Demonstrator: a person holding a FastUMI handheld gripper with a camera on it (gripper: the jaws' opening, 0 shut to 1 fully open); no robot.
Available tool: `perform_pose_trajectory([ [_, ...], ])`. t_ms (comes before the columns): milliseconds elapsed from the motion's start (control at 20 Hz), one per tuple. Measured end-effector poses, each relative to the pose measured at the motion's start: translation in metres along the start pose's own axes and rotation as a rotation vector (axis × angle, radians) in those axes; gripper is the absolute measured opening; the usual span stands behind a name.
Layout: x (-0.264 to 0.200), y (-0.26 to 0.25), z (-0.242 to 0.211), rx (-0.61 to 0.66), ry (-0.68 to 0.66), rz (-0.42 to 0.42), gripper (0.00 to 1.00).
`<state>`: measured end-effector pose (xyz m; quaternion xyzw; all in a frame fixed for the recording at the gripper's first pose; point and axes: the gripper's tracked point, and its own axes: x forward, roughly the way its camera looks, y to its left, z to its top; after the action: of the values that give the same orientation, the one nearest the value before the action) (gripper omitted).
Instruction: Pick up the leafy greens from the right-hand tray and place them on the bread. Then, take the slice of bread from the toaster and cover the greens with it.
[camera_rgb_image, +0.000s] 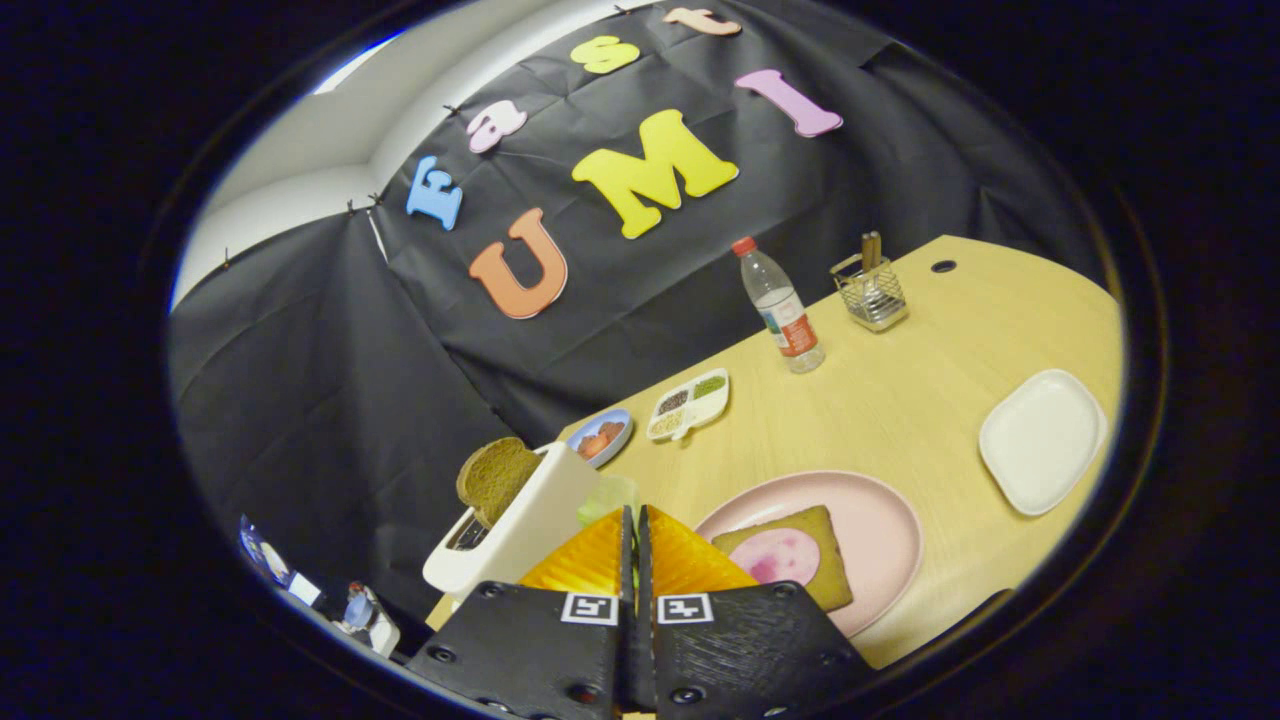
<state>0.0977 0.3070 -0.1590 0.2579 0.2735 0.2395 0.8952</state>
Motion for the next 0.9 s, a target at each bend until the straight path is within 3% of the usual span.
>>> perform_pose_trajectory([
  [150, 0.001, -0.010, -0.006, 0.023, 0.012, -0.004, 0.00],
  [900, 0.004, -0.101, -0.009, -0.162, -0.005, -0.256, 0.00],
])
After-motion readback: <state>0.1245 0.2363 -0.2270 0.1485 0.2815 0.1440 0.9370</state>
